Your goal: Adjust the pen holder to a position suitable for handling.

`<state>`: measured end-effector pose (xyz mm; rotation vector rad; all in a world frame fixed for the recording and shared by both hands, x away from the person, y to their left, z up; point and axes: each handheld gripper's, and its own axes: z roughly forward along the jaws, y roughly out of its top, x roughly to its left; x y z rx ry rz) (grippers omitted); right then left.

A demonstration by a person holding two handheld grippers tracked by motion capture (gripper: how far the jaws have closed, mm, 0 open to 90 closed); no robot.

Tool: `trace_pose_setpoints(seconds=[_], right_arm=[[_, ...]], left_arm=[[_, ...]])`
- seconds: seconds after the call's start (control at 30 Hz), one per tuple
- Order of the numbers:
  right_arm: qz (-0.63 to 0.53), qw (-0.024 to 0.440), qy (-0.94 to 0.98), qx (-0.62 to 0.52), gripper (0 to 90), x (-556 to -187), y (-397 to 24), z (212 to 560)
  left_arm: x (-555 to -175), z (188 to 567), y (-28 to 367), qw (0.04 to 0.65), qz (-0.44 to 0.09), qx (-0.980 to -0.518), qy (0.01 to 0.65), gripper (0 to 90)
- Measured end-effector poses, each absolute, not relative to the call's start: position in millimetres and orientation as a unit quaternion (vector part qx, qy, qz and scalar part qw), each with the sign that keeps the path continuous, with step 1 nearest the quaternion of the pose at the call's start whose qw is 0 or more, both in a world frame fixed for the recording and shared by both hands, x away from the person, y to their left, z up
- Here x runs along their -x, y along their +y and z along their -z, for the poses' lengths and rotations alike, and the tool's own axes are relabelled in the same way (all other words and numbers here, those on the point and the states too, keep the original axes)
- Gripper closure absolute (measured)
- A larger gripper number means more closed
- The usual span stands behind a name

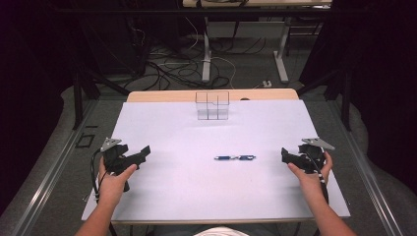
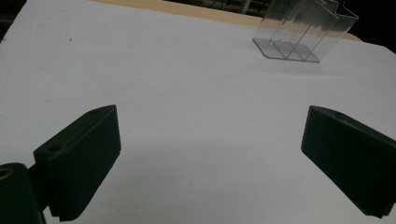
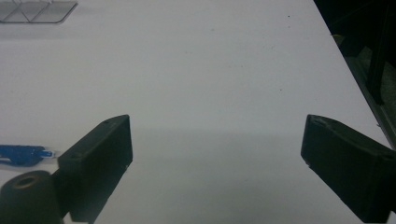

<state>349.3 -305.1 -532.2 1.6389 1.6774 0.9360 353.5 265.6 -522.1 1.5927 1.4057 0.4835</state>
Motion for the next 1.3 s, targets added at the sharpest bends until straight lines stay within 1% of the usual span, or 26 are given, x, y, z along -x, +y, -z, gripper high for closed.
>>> trace_pose_setpoints(seconds=[0.07,0.13,0.27,0.4,0.47,0.57,0.73,0.8,0.9,0.97,1.07,1.17,1.3], right_arm=[[-0.349,0.306,0.642,-0.611,15.3,-350,-306,533],[-0.349,0.305,0.655,-0.596,16.2,-351,-304,532],[-0.348,0.312,0.688,-0.556,22.3,-353,-295,526],[-0.340,0.309,0.714,-0.527,22.6,-358,-284,519],[-0.345,0.310,0.722,-0.513,27.2,-360,-279,514],[-0.351,0.310,0.731,-0.496,27.3,-365,-271,504],[-0.334,0.316,0.745,-0.484,22.9,-378,-257,491],[-0.330,0.316,0.750,-0.478,22.0,-382,-251,486],[-0.333,0.309,0.754,-0.474,18.0,-389,-243,478],[-0.337,0.305,0.757,-0.469,15.1,-394,-239,473],[-0.336,0.304,0.760,-0.466,14.8,-398,-234,467],[-0.330,0.307,0.765,-0.460,8.0,-410,-225,457],[-0.315,0.307,0.773,-0.457,7.5,-424,-217,448]], left_arm=[[-354,522,265,0.461,-0.197,-0.649,0.572,4.9],[-354,521,265,0.461,-0.197,-0.649,0.572,5.2],[-353,521,266,0.461,-0.199,-0.650,0.571,5.8],[-353,522,267,0.457,-0.198,-0.655,0.568,6.2],[-353,522,267,0.456,-0.198,-0.657,0.566,6.4],[-352,523,266,0.448,-0.201,-0.666,0.562,6.7],[-352,525,265,0.439,-0.204,-0.675,0.556,6.1],[-352,525,264,0.434,-0.205,-0.682,0.552,4.0],[-352,525,263,0.439,-0.204,-0.681,0.549,0.3],[-351,525,263,0.440,-0.208,-0.680,0.548,0.2],[-351,525,264,0.443,-0.207,-0.677,0.550,0.2],[-351,526,265,0.443,-0.205,-0.677,0.551,0.2],[-351,526,266,0.443,-0.207,-0.676,0.551,0.2]])
